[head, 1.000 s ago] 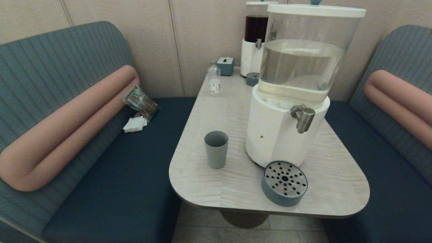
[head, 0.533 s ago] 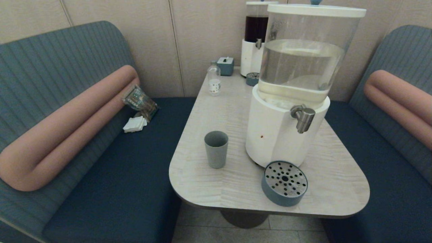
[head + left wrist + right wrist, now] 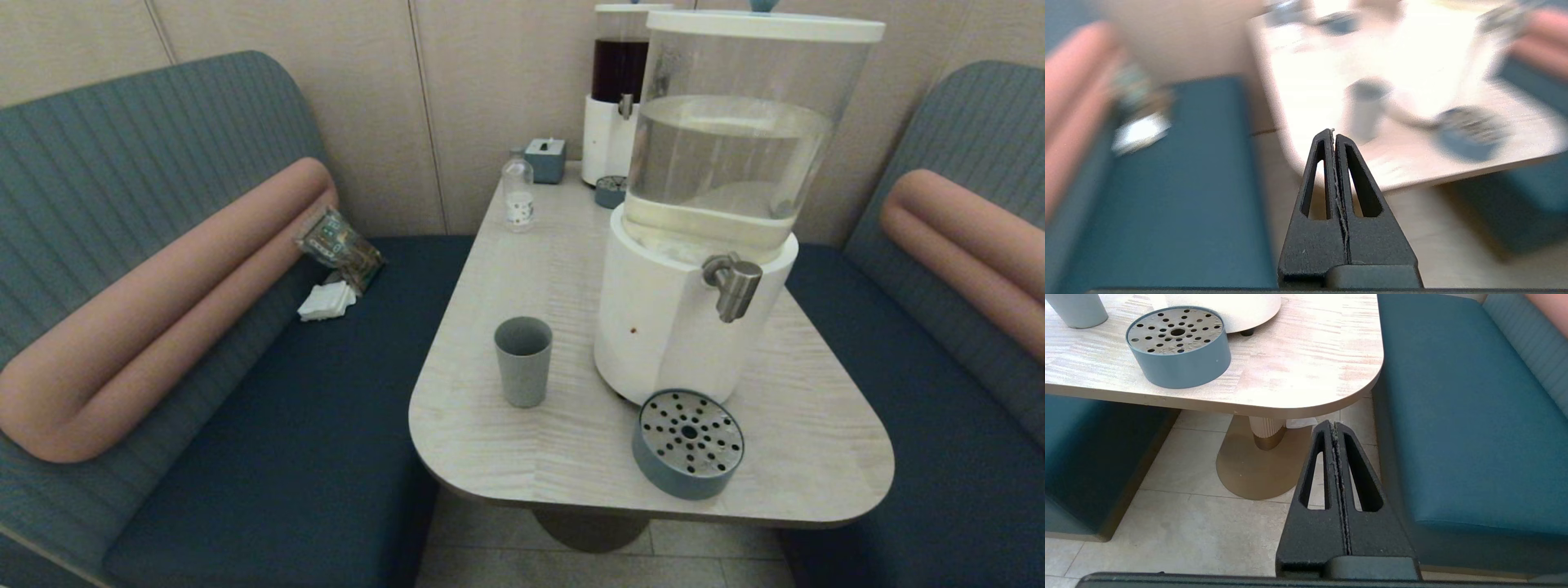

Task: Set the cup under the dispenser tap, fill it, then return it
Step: Pick up the cup

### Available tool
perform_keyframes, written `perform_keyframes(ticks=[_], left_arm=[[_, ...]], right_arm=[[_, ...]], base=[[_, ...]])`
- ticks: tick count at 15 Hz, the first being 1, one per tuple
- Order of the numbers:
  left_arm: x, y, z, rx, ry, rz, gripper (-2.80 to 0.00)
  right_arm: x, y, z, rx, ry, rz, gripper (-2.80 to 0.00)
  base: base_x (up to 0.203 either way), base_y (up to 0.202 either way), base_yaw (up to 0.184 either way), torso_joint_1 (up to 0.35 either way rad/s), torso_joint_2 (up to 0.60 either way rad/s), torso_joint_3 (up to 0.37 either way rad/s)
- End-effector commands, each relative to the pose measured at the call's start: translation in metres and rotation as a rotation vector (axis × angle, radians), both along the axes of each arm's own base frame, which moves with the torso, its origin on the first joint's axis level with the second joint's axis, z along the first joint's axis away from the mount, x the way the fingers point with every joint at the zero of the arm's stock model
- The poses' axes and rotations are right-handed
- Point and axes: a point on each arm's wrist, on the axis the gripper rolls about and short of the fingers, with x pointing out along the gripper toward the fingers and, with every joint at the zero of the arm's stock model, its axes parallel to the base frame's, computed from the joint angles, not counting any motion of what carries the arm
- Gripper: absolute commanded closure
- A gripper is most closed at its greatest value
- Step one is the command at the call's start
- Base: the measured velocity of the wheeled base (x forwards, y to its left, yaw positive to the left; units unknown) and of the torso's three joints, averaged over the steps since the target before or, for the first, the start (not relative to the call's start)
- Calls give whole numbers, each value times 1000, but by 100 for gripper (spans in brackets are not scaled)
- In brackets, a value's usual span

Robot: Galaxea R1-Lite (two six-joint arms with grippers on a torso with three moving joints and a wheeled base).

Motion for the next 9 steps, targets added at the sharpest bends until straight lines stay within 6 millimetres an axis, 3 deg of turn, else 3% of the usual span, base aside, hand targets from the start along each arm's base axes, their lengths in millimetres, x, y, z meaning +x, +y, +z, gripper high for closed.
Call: perform_keyframes(ticks=[1, 4, 9], left_arm=[[63, -4, 25, 15, 58, -184, 0], [118, -10, 20, 53, 1, -398, 0], [199, -13, -29, 87, 41, -526, 0]], right_arm=[[0, 0, 0, 0, 1, 0, 0], [0, 0, 0, 0, 0, 0, 0], [0, 0, 0, 0, 0, 0, 0]], base=[[0, 0, 0, 0, 0, 0], [0, 0, 0, 0, 0, 0], [0, 0, 0, 0, 0, 0]])
